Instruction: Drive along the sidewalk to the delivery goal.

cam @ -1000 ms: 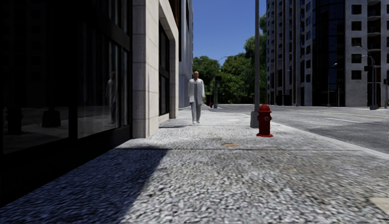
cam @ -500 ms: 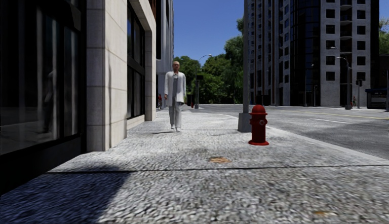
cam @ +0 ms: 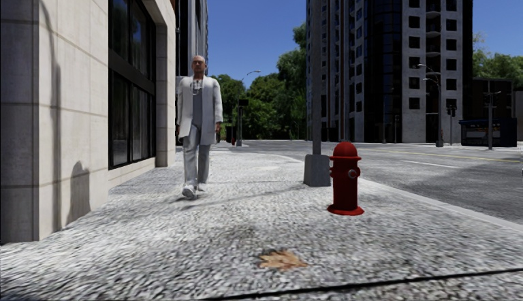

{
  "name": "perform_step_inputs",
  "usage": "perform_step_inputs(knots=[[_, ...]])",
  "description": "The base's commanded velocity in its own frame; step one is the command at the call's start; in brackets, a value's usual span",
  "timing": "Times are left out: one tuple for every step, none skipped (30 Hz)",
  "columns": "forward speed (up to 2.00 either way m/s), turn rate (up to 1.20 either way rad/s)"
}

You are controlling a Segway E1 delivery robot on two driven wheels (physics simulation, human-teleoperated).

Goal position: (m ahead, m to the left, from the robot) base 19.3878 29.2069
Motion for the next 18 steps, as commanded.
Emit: perform_step_inputs(knots=[[2.00, -0.33], [2.00, -0.33], [2.00, -0.33], [2.00, -0.33], [2.00, -0.33], [2.00, -0.33], [2.00, -0.30], [2.00, -0.30], [2.00, -0.25], [2.00, -0.23], [2.00, -0.22], [2.00, -0.22], [2.00, -0.22], [2.00, -0.22], [2.00, -0.22], [2.00, -0.22], [2.00, -0.22], [2.00, -0.22]])
